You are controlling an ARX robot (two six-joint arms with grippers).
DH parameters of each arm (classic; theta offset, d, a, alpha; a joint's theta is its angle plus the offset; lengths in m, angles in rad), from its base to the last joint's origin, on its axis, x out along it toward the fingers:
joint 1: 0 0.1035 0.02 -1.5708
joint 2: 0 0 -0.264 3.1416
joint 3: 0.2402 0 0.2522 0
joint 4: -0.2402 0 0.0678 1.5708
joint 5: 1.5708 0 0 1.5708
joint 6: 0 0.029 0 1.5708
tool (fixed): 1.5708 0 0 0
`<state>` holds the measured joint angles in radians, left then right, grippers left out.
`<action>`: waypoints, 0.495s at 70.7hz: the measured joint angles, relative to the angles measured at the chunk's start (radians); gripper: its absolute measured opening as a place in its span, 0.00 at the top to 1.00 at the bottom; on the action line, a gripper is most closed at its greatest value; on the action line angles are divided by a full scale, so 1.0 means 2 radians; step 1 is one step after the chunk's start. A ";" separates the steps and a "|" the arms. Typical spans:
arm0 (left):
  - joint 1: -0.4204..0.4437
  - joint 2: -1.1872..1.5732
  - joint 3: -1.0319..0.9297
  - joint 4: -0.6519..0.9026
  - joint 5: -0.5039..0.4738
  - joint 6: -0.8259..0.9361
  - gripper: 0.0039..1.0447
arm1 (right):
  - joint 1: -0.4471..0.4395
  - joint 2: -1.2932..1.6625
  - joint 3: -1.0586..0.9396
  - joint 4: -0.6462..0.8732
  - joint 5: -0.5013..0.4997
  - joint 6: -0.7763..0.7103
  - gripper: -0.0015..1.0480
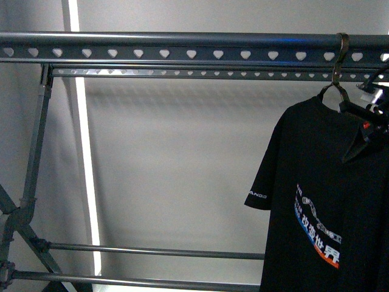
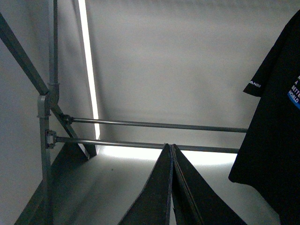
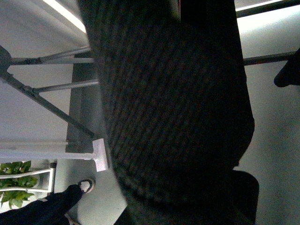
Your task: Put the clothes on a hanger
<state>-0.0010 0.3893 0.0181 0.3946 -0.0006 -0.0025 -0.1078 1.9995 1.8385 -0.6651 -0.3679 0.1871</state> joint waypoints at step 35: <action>0.000 -0.088 0.000 -0.089 0.000 0.000 0.97 | -0.033 -0.264 -0.368 0.429 0.014 -0.001 0.21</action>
<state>-0.0013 0.2127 0.0181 0.2176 -0.0006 -0.0025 -0.1734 1.4719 1.1019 0.1925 -0.3397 0.1860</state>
